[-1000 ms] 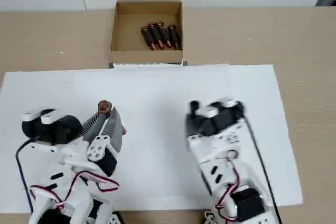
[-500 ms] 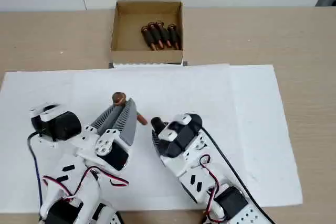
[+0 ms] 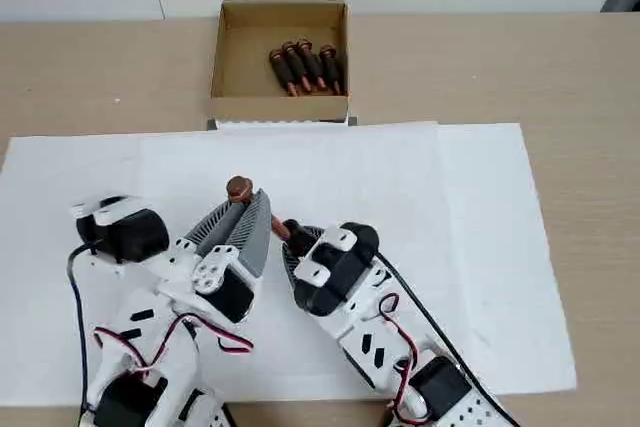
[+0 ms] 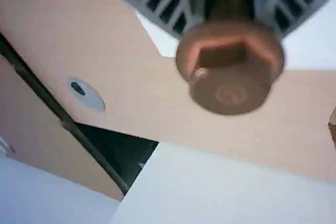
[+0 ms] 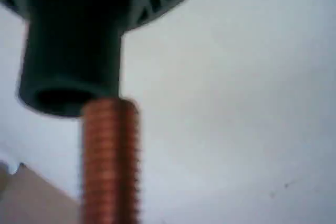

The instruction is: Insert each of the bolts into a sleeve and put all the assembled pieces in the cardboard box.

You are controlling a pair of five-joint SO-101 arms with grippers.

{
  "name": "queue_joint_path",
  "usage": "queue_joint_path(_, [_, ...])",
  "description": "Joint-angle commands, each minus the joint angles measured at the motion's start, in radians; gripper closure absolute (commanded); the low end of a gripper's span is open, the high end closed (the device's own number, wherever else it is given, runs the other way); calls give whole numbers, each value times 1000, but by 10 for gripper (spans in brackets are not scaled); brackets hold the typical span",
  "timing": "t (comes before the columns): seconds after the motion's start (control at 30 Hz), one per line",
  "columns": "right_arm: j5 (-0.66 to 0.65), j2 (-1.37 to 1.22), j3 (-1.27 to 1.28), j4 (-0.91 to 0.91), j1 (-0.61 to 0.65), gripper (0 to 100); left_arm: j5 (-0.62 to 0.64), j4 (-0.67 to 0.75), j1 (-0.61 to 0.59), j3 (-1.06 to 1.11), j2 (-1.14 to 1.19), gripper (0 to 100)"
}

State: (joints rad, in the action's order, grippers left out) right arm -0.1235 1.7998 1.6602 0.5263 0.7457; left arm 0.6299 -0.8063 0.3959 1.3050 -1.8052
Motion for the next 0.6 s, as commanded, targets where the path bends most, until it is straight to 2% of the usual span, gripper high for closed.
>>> queue_joint_path(0.0, [-29, 12, -20, -33, 7, 995, -12, 34, -2, -5, -9, 994])
queue_joint_path(0.23, [-32, 12, -23, -33, 7, 995, -15, 149, -3, 45, -9, 994])
queue_joint_path(0.33, [-32, 12, -23, -33, 7, 995, -66, 186, -3, 79, -9, 994])
queue_joint_path(0.57, [-32, 12, -25, -33, 7, 995, -100, 183, -2, 88, -9, 994])
